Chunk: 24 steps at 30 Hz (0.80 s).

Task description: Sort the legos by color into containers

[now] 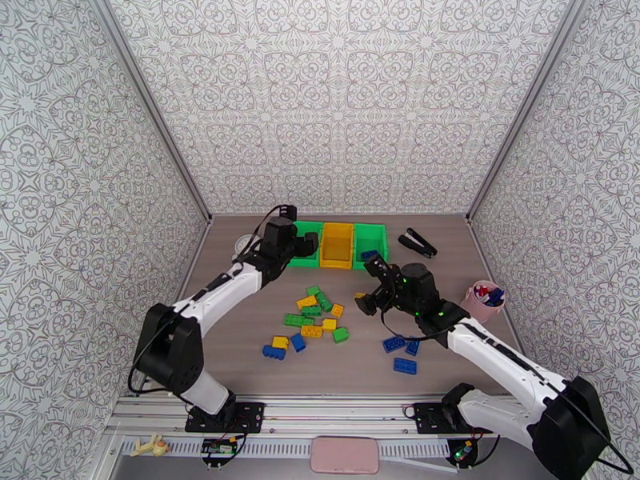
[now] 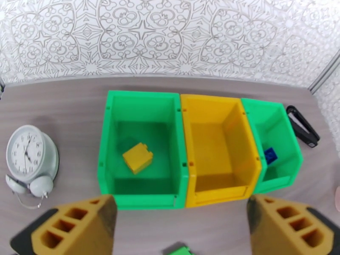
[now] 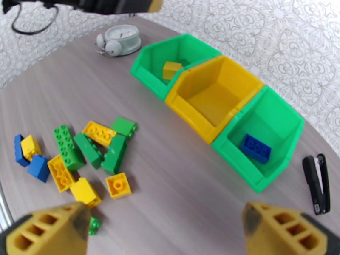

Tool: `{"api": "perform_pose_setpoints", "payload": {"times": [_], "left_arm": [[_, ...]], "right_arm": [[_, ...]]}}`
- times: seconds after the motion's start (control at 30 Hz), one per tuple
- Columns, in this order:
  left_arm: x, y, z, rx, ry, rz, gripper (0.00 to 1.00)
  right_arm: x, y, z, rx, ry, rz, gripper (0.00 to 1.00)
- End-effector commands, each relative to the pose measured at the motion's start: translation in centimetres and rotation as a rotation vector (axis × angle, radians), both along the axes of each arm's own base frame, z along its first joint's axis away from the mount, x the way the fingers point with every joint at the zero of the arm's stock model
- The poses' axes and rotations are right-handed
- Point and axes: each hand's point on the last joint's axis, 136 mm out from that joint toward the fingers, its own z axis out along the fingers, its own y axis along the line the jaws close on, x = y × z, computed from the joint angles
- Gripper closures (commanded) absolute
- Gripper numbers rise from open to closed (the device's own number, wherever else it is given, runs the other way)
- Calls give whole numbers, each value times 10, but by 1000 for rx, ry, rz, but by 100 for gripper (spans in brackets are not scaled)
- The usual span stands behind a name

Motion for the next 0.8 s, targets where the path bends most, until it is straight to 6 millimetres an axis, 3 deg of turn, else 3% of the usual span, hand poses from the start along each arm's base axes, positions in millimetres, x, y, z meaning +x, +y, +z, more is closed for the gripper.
{"api": "perform_pose_setpoints", "payload": {"times": [0.0,0.2,0.37,0.6,0.77], "left_arm": [[-24,12,-5,15,11,15,3],[-65,34,4,26,-9,11,0],[-87,60,-9,52,55,53,0],[-100,85,-26,12,114,126,0],[-103,89,-36,6,142,135,0]], "right_arm": [[2,5,-10,-59,59,35,2],[20,18,-43,-177,173,12,1],[27,35,-68,-248,259,-38,0],[27,75,-104,-293,398,-117,1],[27,106,-120,-263,488,-151,10]]}}
